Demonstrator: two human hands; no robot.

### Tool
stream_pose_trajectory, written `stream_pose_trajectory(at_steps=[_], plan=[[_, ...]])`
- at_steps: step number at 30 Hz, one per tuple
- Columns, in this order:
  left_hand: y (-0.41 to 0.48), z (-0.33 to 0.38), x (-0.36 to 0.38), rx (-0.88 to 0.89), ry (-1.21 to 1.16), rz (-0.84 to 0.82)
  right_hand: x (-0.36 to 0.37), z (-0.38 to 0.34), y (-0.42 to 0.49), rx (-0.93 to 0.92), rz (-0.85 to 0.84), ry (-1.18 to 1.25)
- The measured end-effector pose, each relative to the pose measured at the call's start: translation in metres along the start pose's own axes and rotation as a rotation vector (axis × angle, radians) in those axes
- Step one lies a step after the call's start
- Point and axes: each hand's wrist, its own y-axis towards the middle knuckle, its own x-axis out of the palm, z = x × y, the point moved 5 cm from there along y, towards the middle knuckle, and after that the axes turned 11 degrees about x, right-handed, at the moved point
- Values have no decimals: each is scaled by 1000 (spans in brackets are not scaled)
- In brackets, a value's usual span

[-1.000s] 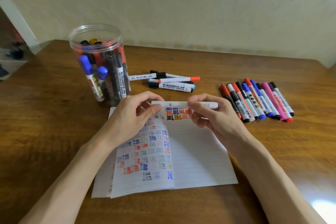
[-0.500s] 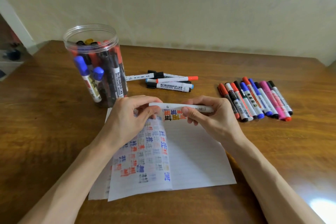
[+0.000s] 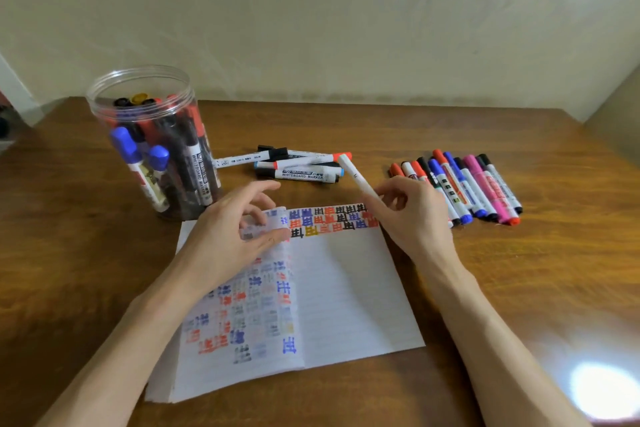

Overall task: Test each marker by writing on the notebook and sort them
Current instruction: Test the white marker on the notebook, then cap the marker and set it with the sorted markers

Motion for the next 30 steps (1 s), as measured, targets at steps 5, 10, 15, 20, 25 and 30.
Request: stream_pose_trajectory(at_steps=[5, 10, 15, 20, 25, 30], plan=[[9, 5, 4, -81, 163, -142, -3, 13, 7, 49, 193, -176], [36, 10, 8, -110, 321, -98, -5, 18, 13, 71, 287, -216], [65, 10, 16, -20, 449, 222, -5, 20, 13, 77, 333, -227], [78, -1, 21, 27, 576, 270, -5, 21, 13, 100, 327, -250], [76, -12, 22, -36, 582, 280, -3, 22, 15, 148, 279, -257], [71, -15, 21, -11, 511, 344, -3, 18, 14, 119, 294, -198]])
